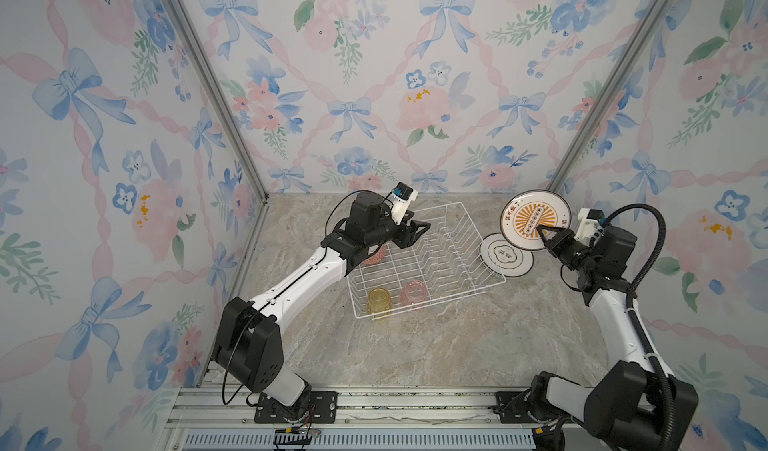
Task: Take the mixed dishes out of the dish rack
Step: 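Lower the plate onto the stack with the right gripper while the left withdraws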
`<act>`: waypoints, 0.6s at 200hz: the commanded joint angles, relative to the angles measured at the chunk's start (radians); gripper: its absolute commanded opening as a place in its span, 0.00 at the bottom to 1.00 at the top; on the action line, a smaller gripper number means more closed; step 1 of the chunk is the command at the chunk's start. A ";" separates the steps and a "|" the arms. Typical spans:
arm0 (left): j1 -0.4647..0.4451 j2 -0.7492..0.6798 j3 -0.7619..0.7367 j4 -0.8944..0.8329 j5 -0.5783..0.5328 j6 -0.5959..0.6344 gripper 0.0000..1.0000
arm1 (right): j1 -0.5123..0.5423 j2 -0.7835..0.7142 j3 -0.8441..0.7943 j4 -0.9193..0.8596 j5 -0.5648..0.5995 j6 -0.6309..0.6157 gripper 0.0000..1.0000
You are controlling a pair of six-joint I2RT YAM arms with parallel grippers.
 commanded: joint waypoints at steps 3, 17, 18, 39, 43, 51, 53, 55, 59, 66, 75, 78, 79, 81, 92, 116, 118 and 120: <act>0.006 -0.068 -0.049 -0.021 -0.087 0.030 0.59 | -0.029 0.006 -0.029 0.000 0.019 0.015 0.00; 0.007 -0.081 -0.066 -0.050 -0.136 0.042 0.59 | -0.035 0.026 -0.035 0.002 0.022 0.012 0.00; 0.006 -0.081 -0.067 -0.053 -0.139 0.043 0.59 | -0.036 0.027 -0.035 0.003 0.022 0.011 0.00; 0.005 -0.090 -0.094 -0.084 -0.207 0.053 0.59 | -0.035 0.064 -0.046 0.014 0.026 0.017 0.00; 0.005 -0.092 -0.100 -0.089 -0.217 0.053 0.59 | -0.035 0.072 -0.050 0.022 0.026 0.022 0.00; 0.003 -0.093 -0.110 -0.095 -0.235 0.053 0.59 | -0.036 0.090 -0.057 0.036 0.027 0.028 0.00; 0.003 -0.094 -0.111 -0.097 -0.241 0.053 0.59 | -0.035 0.094 -0.059 0.037 0.028 0.029 0.00; 0.001 -0.094 -0.114 -0.100 -0.244 0.053 0.59 | -0.035 0.099 -0.061 0.039 0.030 0.029 0.00; 0.000 -0.095 -0.117 -0.104 -0.251 0.053 0.59 | -0.035 0.108 -0.064 0.044 0.033 0.030 0.00; 0.000 -0.095 -0.123 -0.109 -0.261 0.052 0.59 | -0.035 0.125 -0.069 0.054 0.038 0.032 0.00; -0.002 -0.096 -0.130 -0.115 -0.268 0.051 0.59 | -0.035 0.149 -0.075 0.072 0.039 0.035 0.00; -0.002 -0.098 -0.130 -0.116 -0.270 0.050 0.59 | -0.036 0.158 -0.076 0.078 0.040 0.039 0.00; -0.002 -0.098 -0.131 -0.116 -0.271 0.050 0.59 | -0.035 0.160 -0.076 0.080 0.040 0.040 0.00; -0.004 -0.098 -0.134 -0.116 -0.271 0.050 0.59 | -0.035 0.165 -0.076 0.083 0.040 0.040 0.00; -0.004 -0.102 -0.140 -0.117 -0.273 0.050 0.59 | -0.035 0.198 -0.077 0.104 0.039 0.049 0.00; -0.004 -0.110 -0.149 -0.120 -0.284 0.050 0.59 | -0.034 0.272 -0.091 0.183 0.019 0.086 0.00; -0.004 -0.110 -0.149 -0.120 -0.283 0.050 0.59 | -0.033 0.278 -0.093 0.188 0.017 0.090 0.00; -0.004 -0.111 -0.149 -0.120 -0.284 0.050 0.59 | -0.033 0.285 -0.095 0.195 0.015 0.093 0.00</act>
